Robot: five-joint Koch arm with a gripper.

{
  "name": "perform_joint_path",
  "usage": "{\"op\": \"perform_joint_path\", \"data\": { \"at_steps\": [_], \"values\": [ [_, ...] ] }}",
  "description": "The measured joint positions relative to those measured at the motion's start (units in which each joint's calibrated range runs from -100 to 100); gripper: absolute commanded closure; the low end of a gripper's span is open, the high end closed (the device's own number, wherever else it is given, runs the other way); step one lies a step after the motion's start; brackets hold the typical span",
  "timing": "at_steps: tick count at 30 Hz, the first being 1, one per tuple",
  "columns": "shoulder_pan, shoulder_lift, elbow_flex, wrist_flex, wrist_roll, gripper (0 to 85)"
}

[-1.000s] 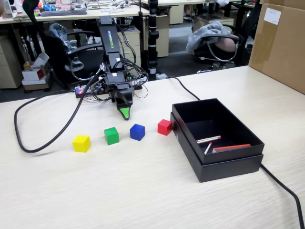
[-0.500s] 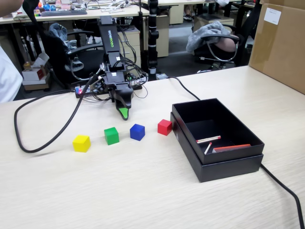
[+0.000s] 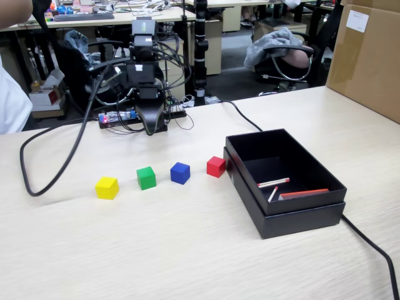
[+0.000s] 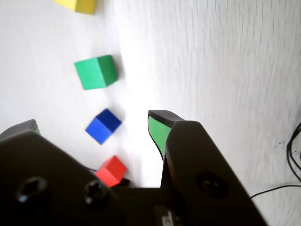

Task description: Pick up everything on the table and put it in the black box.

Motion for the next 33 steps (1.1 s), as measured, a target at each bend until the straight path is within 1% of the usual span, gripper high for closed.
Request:
{"op": "perform_joint_path", "data": {
  "at_steps": [4,6,12,15,16,17,22,33],
  "values": [
    [-3.2,14.6,15.7,-5.1,-1.8,39.2],
    [-5.2,22.4,21.4,-5.6,-2.8,39.4],
    [-11.1,43.8,29.0,-5.6,-6.3,39.2],
    [-12.9,52.8,32.7,-5.5,-7.6,39.2],
    [-13.2,57.7,33.6,-5.6,-7.2,39.2],
    [-13.2,60.3,34.9,-5.5,-7.6,39.2],
    [-12.8,66.1,36.1,-5.5,-7.3,39.1],
    [-10.4,76.8,43.3,-5.5,-5.1,39.2]
  ]
}}
